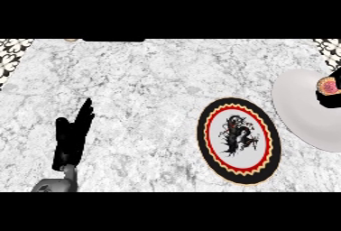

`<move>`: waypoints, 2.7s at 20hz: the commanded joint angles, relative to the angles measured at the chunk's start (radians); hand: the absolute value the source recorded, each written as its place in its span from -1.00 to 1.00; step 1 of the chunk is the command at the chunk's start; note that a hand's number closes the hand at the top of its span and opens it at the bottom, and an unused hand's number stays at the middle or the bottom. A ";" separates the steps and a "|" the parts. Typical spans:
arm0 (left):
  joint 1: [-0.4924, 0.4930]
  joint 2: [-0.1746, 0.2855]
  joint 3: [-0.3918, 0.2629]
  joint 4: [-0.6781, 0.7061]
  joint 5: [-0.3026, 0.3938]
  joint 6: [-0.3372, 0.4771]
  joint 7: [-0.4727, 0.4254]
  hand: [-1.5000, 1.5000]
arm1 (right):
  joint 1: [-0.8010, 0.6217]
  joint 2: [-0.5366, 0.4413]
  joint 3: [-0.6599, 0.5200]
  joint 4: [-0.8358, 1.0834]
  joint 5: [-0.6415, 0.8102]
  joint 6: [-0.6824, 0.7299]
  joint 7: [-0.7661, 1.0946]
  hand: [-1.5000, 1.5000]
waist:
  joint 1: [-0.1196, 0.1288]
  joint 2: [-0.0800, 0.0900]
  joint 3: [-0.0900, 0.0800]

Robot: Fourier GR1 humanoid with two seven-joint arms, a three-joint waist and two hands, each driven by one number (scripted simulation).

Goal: Pick the cupcake from the plate and place it in the plate

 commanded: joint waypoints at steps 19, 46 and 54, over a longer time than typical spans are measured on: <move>0.008 -0.009 0.015 0.003 -0.007 0.003 -0.012 0.00 | -0.126 -0.092 -0.243 0.466 -0.289 0.297 -0.537 -1.00 | -0.015 -0.005 0.004; 0.029 -0.030 0.004 0.003 -0.026 -0.017 -0.038 0.00 | -0.058 -0.196 -0.301 0.641 -0.432 0.459 -0.703 -1.00 | 0.013 0.006 0.003; -0.005 -0.045 0.001 0.031 -0.037 -0.013 -0.034 0.00 | -0.049 -0.152 -0.262 0.652 -0.407 0.362 -0.713 -1.00 | 0.010 0.006 0.003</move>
